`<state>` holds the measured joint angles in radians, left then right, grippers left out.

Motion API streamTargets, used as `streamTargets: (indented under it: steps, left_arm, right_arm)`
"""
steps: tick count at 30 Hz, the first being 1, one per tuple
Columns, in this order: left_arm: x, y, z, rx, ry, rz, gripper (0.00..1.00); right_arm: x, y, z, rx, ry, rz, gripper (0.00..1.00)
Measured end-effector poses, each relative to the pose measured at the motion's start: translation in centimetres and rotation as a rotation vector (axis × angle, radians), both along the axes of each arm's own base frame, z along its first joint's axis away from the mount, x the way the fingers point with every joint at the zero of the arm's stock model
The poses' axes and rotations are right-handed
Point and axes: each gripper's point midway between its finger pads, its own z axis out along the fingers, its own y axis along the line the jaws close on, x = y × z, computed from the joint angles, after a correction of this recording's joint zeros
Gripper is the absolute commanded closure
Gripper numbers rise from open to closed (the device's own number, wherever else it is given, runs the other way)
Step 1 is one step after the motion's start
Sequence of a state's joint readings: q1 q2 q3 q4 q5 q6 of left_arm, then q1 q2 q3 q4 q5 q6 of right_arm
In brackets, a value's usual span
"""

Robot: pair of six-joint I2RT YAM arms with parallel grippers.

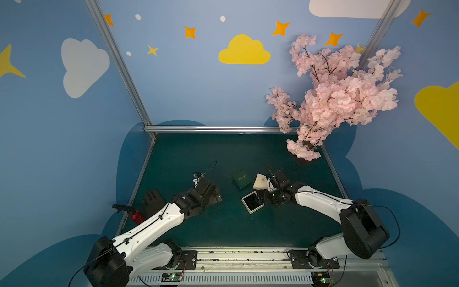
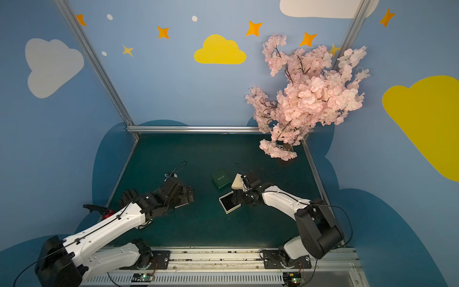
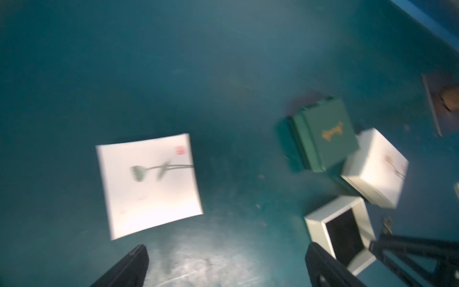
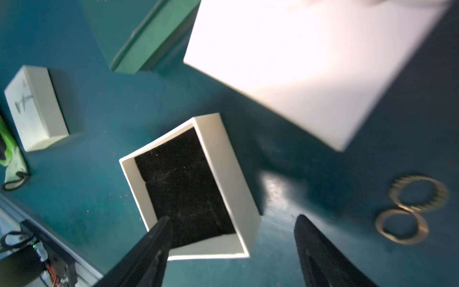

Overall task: Take the rings out of the lift-off lid box
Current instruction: Place the ring at the center of the board, then adjust the jewelry box at the center of the board.

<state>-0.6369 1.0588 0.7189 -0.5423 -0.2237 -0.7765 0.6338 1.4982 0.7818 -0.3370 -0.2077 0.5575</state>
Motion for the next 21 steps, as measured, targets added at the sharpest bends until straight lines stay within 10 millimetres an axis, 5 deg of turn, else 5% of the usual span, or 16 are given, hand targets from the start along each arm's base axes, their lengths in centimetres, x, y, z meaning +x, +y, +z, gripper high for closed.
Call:
streamTargets:
  steps: [8, 21]
  left_arm:
    - [-1.1, 4.7, -2.5, 0.031, 0.089, 0.146, 0.01]
    - [-1.1, 5.8, -3.7, 0.050, 0.149, 0.152, 0.01]
  right_arm:
    - [-1.3, 3.9, -0.6, 0.045, 0.018, 0.101, 0.22]
    - [-4.4, 8.3, -0.3, 0.152, 0.075, 0.185, 0.22]
